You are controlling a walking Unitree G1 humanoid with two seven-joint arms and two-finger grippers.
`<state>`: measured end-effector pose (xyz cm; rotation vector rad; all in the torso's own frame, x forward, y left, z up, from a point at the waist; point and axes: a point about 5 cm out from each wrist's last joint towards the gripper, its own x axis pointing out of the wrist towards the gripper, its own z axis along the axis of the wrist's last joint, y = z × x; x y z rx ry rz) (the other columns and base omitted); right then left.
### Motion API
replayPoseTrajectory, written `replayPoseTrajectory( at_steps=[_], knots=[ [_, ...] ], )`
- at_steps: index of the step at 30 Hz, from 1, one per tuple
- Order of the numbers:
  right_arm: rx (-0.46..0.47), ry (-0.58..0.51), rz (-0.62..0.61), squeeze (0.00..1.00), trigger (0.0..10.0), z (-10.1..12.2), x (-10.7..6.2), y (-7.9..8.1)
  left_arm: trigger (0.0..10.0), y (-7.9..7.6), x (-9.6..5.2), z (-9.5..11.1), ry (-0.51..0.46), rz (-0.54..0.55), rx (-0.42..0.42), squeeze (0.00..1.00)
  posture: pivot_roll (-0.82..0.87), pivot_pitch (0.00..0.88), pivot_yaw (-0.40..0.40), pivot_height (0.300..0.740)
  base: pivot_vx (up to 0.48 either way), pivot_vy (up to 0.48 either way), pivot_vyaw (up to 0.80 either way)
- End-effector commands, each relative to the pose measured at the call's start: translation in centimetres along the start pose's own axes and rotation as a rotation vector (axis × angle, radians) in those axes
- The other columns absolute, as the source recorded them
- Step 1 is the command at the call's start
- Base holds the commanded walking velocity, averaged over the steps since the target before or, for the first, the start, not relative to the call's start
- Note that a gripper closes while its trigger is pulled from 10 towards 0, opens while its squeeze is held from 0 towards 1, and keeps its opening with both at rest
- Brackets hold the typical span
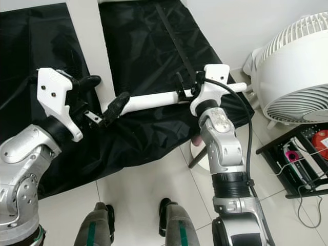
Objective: Building children table
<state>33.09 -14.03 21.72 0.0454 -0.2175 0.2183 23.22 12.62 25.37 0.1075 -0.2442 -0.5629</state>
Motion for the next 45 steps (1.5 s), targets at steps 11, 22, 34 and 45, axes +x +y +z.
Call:
replayPoseTrajectory(
  at_steps=[11,22,34,45],
  knots=[
    [-0.045,0.006,-0.004,0.00,10.0,-0.3,0.1,-0.9,10.0,2.3,-4.4,-1.5,0.124,0.125,0.147,0.00,0.09,0.146,-0.043,0.740,0.000,0.000,0.00],
    [-0.084,-0.021,-0.018,0.00,10.0,-0.1,1.0,-1.2,10.0,9.1,-3.9,-4.9,0.273,0.469,0.232,0.00,0.06,0.137,-0.030,0.740,0.000,0.000,0.00],
    [-0.113,-0.022,-0.037,0.00,10.0,0.1,2.8,-0.8,10.0,10.5,2.4,-4.2,0.192,0.568,0.141,0.00,0.06,0.182,-0.021,0.740,0.000,0.000,0.00],
    [-0.133,-0.078,0.005,0.00,10.0,2.6,6.4,1.9,10.0,11.6,7.2,-2.1,0.126,0.647,0.105,0.00,0.06,0.265,-0.050,0.740,0.000,0.000,0.00]
  ],
)
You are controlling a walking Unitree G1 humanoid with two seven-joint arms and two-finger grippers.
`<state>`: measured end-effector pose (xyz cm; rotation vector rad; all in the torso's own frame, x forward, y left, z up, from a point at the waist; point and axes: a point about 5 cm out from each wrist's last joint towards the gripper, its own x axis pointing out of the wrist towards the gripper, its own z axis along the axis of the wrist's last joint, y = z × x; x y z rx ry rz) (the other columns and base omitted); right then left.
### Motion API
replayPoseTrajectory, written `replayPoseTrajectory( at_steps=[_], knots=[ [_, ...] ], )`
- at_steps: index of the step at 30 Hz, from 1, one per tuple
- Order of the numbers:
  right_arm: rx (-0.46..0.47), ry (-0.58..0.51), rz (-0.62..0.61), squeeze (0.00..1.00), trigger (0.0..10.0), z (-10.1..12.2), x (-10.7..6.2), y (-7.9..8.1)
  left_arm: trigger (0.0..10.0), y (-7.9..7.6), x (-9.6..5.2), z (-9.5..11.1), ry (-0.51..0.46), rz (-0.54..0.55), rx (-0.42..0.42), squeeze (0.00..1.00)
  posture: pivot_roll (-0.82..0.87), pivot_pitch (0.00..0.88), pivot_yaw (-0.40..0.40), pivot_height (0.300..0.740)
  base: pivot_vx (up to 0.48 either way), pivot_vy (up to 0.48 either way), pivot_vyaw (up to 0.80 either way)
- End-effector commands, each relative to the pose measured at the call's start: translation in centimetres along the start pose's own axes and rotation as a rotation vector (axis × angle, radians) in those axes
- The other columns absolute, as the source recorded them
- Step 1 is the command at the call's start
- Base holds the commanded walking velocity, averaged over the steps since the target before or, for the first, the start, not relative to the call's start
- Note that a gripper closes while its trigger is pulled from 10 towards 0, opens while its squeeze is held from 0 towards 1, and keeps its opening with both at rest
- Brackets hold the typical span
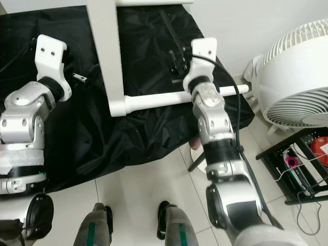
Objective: Building children table
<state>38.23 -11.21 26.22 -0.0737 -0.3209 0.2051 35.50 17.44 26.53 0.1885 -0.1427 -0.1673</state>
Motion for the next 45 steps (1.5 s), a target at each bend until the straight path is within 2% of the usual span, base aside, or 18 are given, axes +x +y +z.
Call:
replayPoseTrajectory(
  at_steps=[1,4,8,12,15,20,22,24,25,26,27,28,30,32,36,42,44,45],
  knots=[
    [0.002,0.008,0.006,0.00,10.0,-0.1,0.3,0.4,10.0,1.0,0.3,0.4,-0.020,0.272,-0.020,0.00,0.06,0.265,-0.050,0.740,0.000,0.000,0.00],
    [0.021,-0.001,0.013,0.00,10.0,1.0,1.6,1.2,10.0,0.6,1.4,1.8,-0.055,0.267,-0.028,0.00,0.07,0.325,-0.063,0.740,0.000,0.000,0.00],
    [-0.001,-0.051,0.031,0.00,10.0,3.1,3.1,1.8,10.0,0.6,2.8,3.4,-0.064,0.272,0.030,0.00,0.07,0.398,-0.062,0.740,0.000,0.000,0.00],
    [0.009,-0.082,0.059,0.00,10.0,4.3,4.0,2.2,10.0,1.2,3.7,3.9,-0.034,0.324,0.052,0.00,0.07,0.441,-0.058,0.740,0.000,0.000,0.00],
    [0.013,-0.101,0.075,0.00,10.0,5.1,4.6,2.4,10.0,1.3,4.4,4.6,-0.031,0.353,0.033,0.00,0.07,0.464,-0.055,0.740,0.000,0.000,0.00],
    [0.021,-0.114,0.072,0.00,10.0,5.6,4.9,2.4,10.0,1.1,4.8,5.3,-0.046,0.356,0.030,0.00,0.07,0.497,-0.054,0.740,0.000,0.000,0.00],
    [0.025,-0.140,0.070,0.00,10.0,6.6,5.3,2.7,10.0,0.3,5.4,7.2,-0.094,0.346,0.052,0.00,0.08,0.521,-0.058,0.740,0.000,0.000,0.00],
    [0.025,-0.140,0.070,0.00,10.0,6.6,5.3,2.7,10.0,0.3,5.4,7.2,-0.094,0.346,0.052,0.00,0.08,0.521,-0.058,0.740,0.000,0.000,0.00],
    [0.032,-0.164,0.072,0.00,10.0,7.2,5.5,3.2,10.0,-0.3,5.6,8.6,-0.135,0.336,0.046,0.00,0.09,0.523,-0.060,0.740,0.000,0.000,0.00],
    [0.032,-0.164,0.072,0.00,10.0,7.2,5.5,3.2,10.0,-0.3,5.6,8.6,-0.135,0.336,0.046,0.00,0.09,0.523,-0.060,0.740,0.000,0.000,0.00],
    [0.027,-0.196,0.072,0.00,10.0,7.9,5.7,3.8,10.0,-0.8,5.8,9.8,-0.167,0.329,0.030,0.00,0.09,0.521,-0.066,0.740,0.000,0.000,0.00],
    [0.027,-0.196,0.072,0.00,10.0,7.9,5.7,3.8,10.0,-0.8,5.8,9.8,-0.167,0.329,0.030,0.00,0.09,0.521,-0.066,0.740,0.000,0.000,0.00],
    [0.041,-0.239,0.081,0.00,10.0,9.0,5.9,4.6,10.0,-1.4,5.8,11.3,-0.210,0.320,0.009,0.00,0.10,0.507,-0.074,0.740,0.000,0.000,0.00],
    [0.041,-0.239,0.081,0.00,10.0,9.0,5.9,4.6,10.0,-1.4,5.8,11.3,-0.210,0.320,0.009,0.00,0.10,0.507,-0.074,0.740,0.000,0.000,0.00],
    [0.064,-0.323,0.102,0.00,10.0,11.2,6.1,5.9,10.0,-2.7,5.8,13.5,-0.278,0.272,0.002,0.00,0.10,0.469,-0.074,0.740,0.000,0.000,0.00],
    [0.076,-0.364,0.110,0.00,10.0,12.3,6.1,6.5,10.0,-3.4,5.7,14.2,-0.309,0.253,-0.016,0.00,0.09,0.457,-0.076,0.740,0.000,0.000,0.00],
    [0.101,-0.437,0.130,0.00,10.0,14.1,5.9,7.5,10.0,-4.3,5.3,15.1,-0.356,0.225,-0.030,0.00,0.09,0.443,-0.082,0.740,0.000,0.000,0.00],
    [0.101,-0.437,0.130,0.00,10.0,14.1,5.9,7.5,10.0,-4.3,5.3,15.1,-0.356,0.225,-0.030,0.00,0.09,0.443,-0.082,0.740,0.000,0.000,0.00]
  ],
)
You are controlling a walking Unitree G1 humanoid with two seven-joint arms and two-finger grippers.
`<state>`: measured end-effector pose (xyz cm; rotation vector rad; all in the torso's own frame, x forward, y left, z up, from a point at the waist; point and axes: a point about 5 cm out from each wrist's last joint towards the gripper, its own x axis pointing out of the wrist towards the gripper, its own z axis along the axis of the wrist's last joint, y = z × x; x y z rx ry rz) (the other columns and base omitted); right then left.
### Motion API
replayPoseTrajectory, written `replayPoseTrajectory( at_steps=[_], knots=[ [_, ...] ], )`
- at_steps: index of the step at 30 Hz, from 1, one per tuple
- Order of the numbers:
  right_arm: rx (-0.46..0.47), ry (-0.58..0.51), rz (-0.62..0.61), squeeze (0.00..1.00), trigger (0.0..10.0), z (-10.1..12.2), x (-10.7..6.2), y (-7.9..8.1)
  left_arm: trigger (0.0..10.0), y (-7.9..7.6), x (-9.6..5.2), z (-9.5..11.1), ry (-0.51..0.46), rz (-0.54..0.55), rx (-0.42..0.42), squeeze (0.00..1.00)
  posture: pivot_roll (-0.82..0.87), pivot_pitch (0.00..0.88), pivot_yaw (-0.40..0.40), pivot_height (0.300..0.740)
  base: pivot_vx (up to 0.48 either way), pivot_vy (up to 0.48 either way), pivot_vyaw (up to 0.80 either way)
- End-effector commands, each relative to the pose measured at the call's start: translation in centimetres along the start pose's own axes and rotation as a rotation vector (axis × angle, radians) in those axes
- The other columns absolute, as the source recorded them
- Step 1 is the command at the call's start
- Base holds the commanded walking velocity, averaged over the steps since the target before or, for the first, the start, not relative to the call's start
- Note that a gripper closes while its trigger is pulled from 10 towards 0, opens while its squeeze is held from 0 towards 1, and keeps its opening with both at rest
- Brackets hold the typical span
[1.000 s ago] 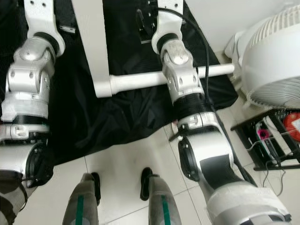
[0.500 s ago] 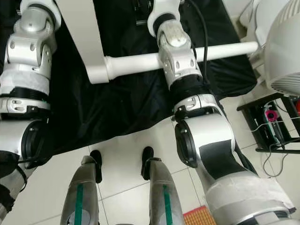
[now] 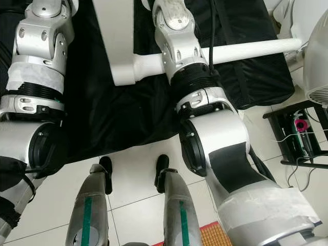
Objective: Building children table
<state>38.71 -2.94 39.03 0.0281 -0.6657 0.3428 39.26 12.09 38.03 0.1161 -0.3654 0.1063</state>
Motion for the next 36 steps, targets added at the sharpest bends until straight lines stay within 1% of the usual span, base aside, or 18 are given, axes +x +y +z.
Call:
replayPoseTrajectory(
  at_steps=[1,3,5,6,8,11,12,14,16,22,23,25,26,27,29,36],
  knots=[
    [0.035,-0.121,0.024,0.00,10.0,2.7,0.7,1.7,10.0,-2.2,-0.9,4.2,-0.170,-0.082,-0.042,0.00,0.09,0.434,-0.083,0.740,0.000,0.000,0.00],
    [0.035,-0.121,0.024,0.00,10.0,2.7,0.7,1.7,10.0,-2.2,-0.9,4.2,-0.170,-0.082,-0.042,0.00,0.09,0.434,-0.083,0.740,0.000,0.000,0.00],
    [0.050,-0.201,0.041,0.00,10.0,4.4,0.9,3.1,10.0,-2.5,-1.6,5.4,-0.213,-0.095,-0.097,0.00,0.09,0.405,-0.084,0.740,0.000,0.000,0.00],
    [0.050,-0.201,0.041,0.00,10.0,4.4,0.9,3.1,10.0,-2.5,-1.6,5.4,-0.213,-0.095,-0.097,0.00,0.09,0.405,-0.084,0.740,0.000,0.000,0.00],
    [0.073,-0.242,0.063,0.00,10.0,5.2,0.9,4.0,10.0,-2.5,-1.9,6.1,-0.234,-0.098,-0.130,0.00,0.09,0.393,-0.084,0.740,0.000,0.000,0.00],
    [0.073,-0.242,0.063,0.00,10.0,5.2,0.9,4.0,10.0,-2.5,-1.9,6.1,-0.234,-0.098,-0.130,0.00,0.09,0.393,-0.084,0.740,0.000,0.000,0.00],
    [0.105,-0.274,0.097,0.00,10.0,5.8,0.9,4.6,10.0,-2.2,-2.1,6.8,-0.259,-0.091,-0.146,0.00,0.09,0.380,-0.087,0.740,0.000,0.000,0.00],
    [0.105,-0.274,0.097,0.00,10.0,5.8,0.9,4.6,10.0,-2.2,-2.1,6.8,-0.259,-0.091,-0.146,0.00,0.09,0.380,-0.087,0.740,0.000,0.000,0.00],
    [0.129,-0.285,0.119,0.00,10.0,6.2,0.9,5.1,10.0,-2.0,-2.2,7.2,-0.272,-0.085,-0.159,0.00,0.09,0.383,-0.092,0.740,0.000,0.000,0.00],
    [0.142,-0.283,0.125,0.00,10.0,6.2,0.9,5.3,10.0,-1.5,-2.1,7.1,-0.268,-0.073,-0.169,0.00,0.09,0.392,-0.099,0.740,0.000,0.000,0.00],
    [0.147,-0.278,0.123,0.00,10.0,6.1,0.9,5.2,10.0,-1.0,-2.1,6.9,-0.262,-0.056,-0.171,0.00,0.10,0.398,-0.101,0.740,0.000,0.000,0.00],
    [0.147,-0.278,0.123,0.00,10.0,6.1,0.9,5.2,10.0,-1.0,-2.1,6.9,-0.262,-0.056,-0.171,0.00,0.10,0.398,-0.101,0.740,0.000,0.000,0.00],
    [0.153,-0.275,0.121,0.00,10.0,6.0,0.9,5.2,10.0,-0.5,-2.1,6.7,-0.255,-0.040,-0.172,0.00,0.10,0.399,-0.101,0.740,0.000,0.000,0.00],
    [0.153,-0.275,0.121,0.00,10.0,6.0,0.9,5.2,10.0,-0.5,-2.1,6.7,-0.255,-0.040,-0.172,0.00,0.10,0.399,-0.101,0.740,0.000,0.000,0.00],
    [0.160,-0.269,0.121,0.00,10.0,5.8,0.8,5.1,10.0,0.2,-2.1,6.5,-0.245,-0.012,-0.165,0.00,0.10,0.410,-0.104,0.740,0.000,0.354,0.00],
    [0.174,-0.254,0.149,0.00,10.0,5.5,0.7,5.3,10.0,0.6,-2.2,6.5,-0.242,0.004,-0.166,0.00,0.09,0.417,-0.115,0.740,0.000,0.411,0.00]
  ],
)
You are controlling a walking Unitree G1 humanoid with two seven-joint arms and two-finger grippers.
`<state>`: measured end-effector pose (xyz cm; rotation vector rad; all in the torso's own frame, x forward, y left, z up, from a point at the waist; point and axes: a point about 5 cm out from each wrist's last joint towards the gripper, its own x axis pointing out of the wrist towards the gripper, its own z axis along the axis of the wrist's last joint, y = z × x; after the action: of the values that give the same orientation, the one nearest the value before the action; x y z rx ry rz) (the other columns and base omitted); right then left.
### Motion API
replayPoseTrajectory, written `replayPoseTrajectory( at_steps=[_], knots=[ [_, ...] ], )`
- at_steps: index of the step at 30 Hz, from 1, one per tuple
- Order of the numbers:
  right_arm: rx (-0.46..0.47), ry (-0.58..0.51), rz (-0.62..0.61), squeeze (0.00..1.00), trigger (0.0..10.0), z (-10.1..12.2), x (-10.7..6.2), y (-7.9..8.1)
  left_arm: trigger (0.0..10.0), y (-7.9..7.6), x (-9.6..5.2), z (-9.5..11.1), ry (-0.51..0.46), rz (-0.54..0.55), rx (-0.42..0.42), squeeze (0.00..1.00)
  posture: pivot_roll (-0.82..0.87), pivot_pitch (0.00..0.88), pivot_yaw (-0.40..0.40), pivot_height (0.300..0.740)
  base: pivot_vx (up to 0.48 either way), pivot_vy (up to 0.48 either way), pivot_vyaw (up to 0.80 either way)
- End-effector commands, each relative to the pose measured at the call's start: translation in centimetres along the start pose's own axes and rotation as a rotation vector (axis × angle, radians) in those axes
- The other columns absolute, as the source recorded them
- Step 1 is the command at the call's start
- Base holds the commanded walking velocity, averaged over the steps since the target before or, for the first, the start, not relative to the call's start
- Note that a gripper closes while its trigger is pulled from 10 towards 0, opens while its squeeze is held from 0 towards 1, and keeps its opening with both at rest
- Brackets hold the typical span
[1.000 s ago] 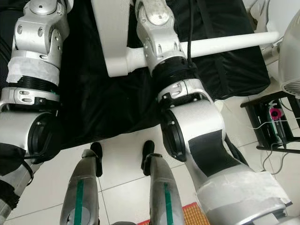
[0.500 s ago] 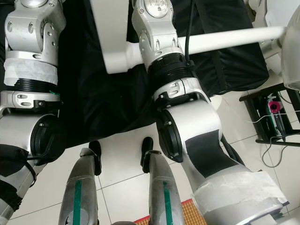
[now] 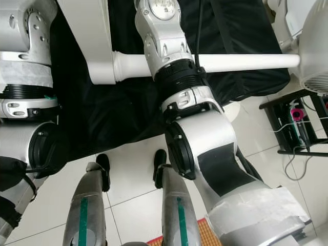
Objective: Building children table
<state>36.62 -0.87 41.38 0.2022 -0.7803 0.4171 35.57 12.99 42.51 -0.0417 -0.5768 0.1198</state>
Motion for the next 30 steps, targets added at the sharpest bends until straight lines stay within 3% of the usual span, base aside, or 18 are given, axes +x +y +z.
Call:
replayPoseTrajectory(
  at_steps=[1,13,24,30],
  knots=[
    [0.026,-0.089,0.156,0.00,10.0,1.9,0.6,3.4,10.0,-1.2,-0.3,1.0,-0.037,-0.047,-0.012,0.00,0.08,0.424,-0.121,0.740,0.000,0.480,0.00],
    [0.121,-0.028,0.321,0.00,10.0,0.8,0.0,5.0,10.0,0.7,-0.8,0.8,-0.028,0.036,0.017,0.00,0.08,0.439,-0.156,0.740,0.000,0.480,0.00],
    [0.145,-0.021,0.377,0.00,10.0,0.6,-0.2,5.6,10.0,0.7,-0.9,1.1,-0.035,0.044,0.024,0.00,0.08,0.442,-0.162,0.740,0.000,0.480,0.00],
    [0.143,-0.005,0.388,0.00,10.0,0.2,-0.5,5.1,10.0,0.3,-1.3,1.1,-0.041,0.025,0.010,0.00,0.08,0.453,-0.159,0.740,0.000,0.000,0.00]
  ],
)
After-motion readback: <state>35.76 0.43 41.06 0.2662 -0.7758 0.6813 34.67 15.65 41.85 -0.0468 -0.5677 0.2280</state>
